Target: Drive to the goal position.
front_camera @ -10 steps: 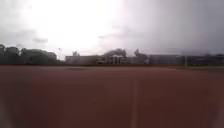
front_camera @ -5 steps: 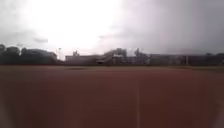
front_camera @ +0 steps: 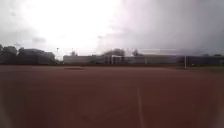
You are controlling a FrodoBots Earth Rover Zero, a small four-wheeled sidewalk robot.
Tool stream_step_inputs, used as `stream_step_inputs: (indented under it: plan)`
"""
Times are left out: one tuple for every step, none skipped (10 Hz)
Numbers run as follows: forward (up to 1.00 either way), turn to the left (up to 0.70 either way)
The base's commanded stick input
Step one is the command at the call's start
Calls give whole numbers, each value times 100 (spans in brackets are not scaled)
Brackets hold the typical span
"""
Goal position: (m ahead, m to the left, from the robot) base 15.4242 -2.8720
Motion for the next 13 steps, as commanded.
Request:
stream_step_inputs:
  plan:
    - [50, -11]
    - [50, -21]
    - [50, -34]
    - [50, -47]
    - [50, -31]
    - [50, -7]
    - [50, 0]
    - [50, 0]
    - [50, 0]
    - [50, 0]
    - [50, -50]
    - [50, -50]
    - [50, 0]
